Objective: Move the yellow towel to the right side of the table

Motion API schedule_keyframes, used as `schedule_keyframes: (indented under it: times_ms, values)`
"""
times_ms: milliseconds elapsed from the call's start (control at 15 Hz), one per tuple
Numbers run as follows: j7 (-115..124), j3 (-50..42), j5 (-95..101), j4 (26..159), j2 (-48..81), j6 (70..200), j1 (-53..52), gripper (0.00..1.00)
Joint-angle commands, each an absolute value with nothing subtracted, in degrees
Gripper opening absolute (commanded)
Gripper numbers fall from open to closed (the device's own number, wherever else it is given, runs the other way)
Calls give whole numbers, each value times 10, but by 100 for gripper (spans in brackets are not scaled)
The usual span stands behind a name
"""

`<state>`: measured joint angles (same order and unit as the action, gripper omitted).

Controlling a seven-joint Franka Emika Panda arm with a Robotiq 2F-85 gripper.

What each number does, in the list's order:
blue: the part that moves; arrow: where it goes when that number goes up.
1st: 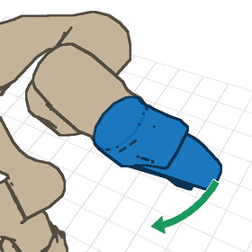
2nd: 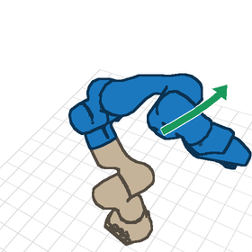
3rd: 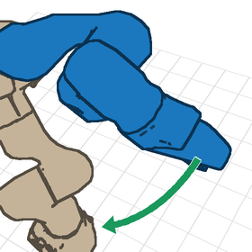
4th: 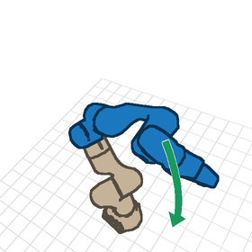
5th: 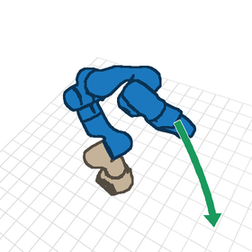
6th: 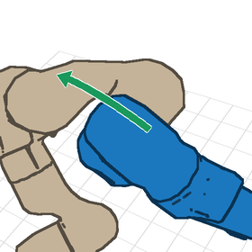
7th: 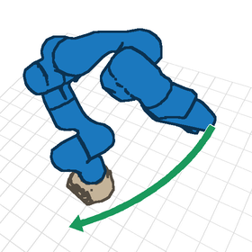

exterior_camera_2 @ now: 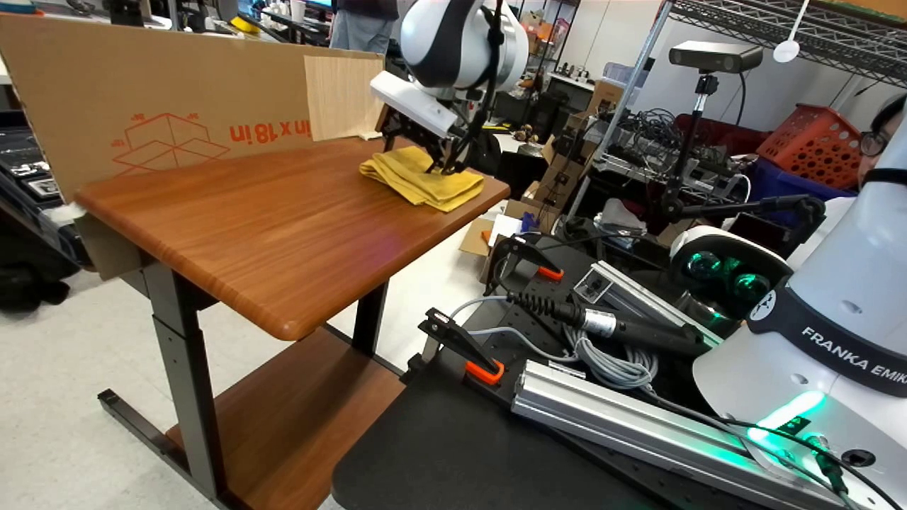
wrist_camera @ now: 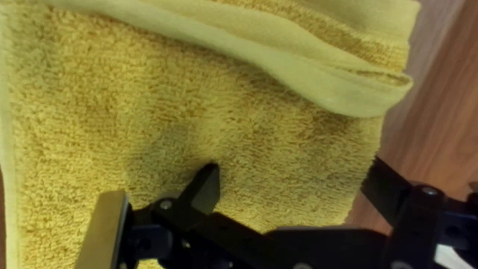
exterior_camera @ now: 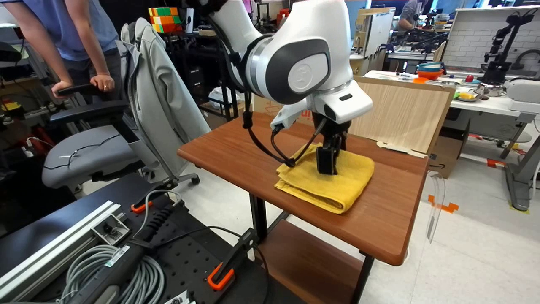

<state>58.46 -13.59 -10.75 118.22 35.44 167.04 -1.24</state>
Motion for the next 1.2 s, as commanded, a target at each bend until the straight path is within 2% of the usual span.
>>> schedule_keyframes:
  times_ms: [0,400,667,1000,1133]
  values:
    - [594,-153,-142,1210,347,1725,2,100]
    - [649,-203,-168,1121,398,1723,-2,100]
    - [674,-190,-162,1077,401,1722,-13,100]
    - [579,-97,-160,1199,250,1668,24,100]
    - [579,-114,-151,1239,203,1629,9,100]
